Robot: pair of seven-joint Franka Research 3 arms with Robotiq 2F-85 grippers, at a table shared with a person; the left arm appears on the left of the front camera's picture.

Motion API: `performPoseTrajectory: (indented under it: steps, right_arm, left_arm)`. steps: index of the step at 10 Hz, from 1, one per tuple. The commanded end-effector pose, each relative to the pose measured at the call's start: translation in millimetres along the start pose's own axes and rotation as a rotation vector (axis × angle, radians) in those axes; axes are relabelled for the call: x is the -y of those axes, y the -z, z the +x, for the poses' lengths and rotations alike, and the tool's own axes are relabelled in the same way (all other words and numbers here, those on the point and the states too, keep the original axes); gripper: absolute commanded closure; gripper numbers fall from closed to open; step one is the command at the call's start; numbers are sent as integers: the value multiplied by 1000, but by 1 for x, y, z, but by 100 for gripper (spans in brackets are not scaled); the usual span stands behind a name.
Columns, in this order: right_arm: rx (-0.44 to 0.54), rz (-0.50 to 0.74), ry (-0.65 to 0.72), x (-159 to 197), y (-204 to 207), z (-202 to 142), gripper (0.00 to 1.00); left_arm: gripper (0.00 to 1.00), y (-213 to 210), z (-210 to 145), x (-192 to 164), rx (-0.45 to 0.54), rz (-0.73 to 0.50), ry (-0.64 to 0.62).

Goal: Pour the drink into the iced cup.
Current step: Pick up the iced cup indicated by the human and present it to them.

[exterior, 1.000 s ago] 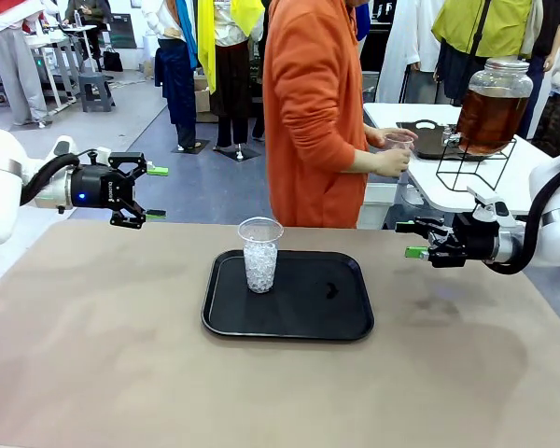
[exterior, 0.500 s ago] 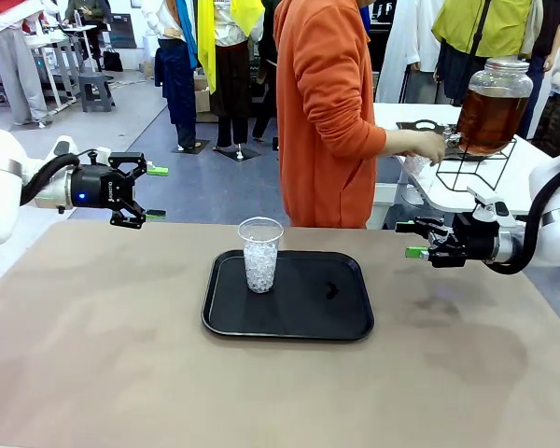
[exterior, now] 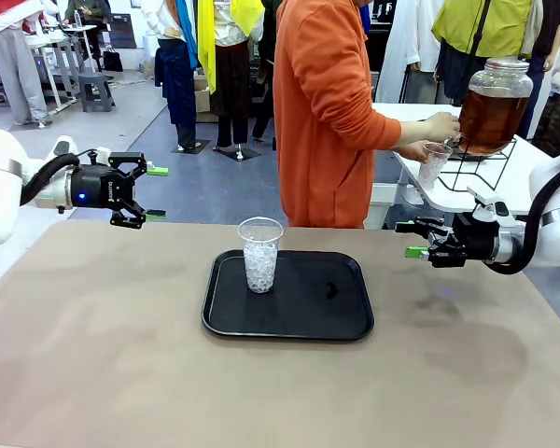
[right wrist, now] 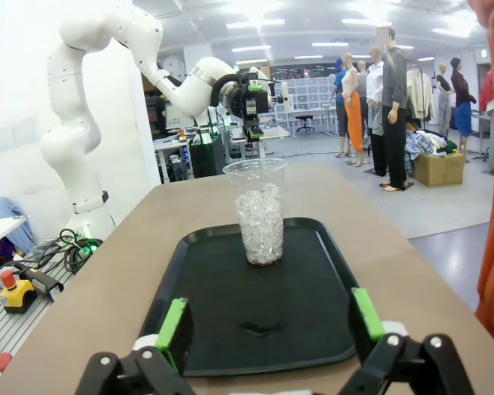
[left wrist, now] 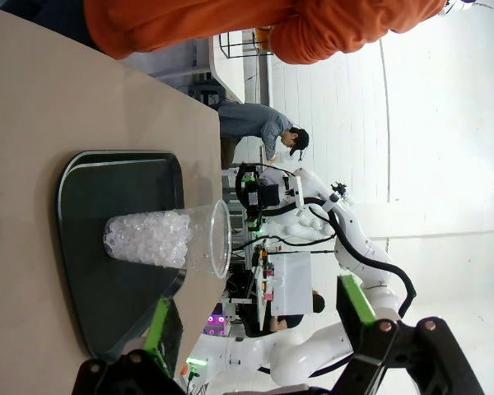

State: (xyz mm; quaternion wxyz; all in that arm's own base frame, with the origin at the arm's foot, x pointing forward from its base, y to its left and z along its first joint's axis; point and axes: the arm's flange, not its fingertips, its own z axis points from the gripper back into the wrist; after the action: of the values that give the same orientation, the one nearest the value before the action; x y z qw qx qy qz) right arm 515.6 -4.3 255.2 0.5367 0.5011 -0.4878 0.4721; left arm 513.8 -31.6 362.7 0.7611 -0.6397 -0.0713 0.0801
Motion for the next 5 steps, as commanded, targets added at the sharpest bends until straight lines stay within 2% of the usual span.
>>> performPoseTrajectory:
  steps: [1,5]
  right_arm:
    - [4,0,3,1,2,3,0]
    - [4,0,3,1,2,3,0]
  left_arm:
    - [0,0,0,1,6,-4,10]
    - [0,0,0,1,6,-4,10]
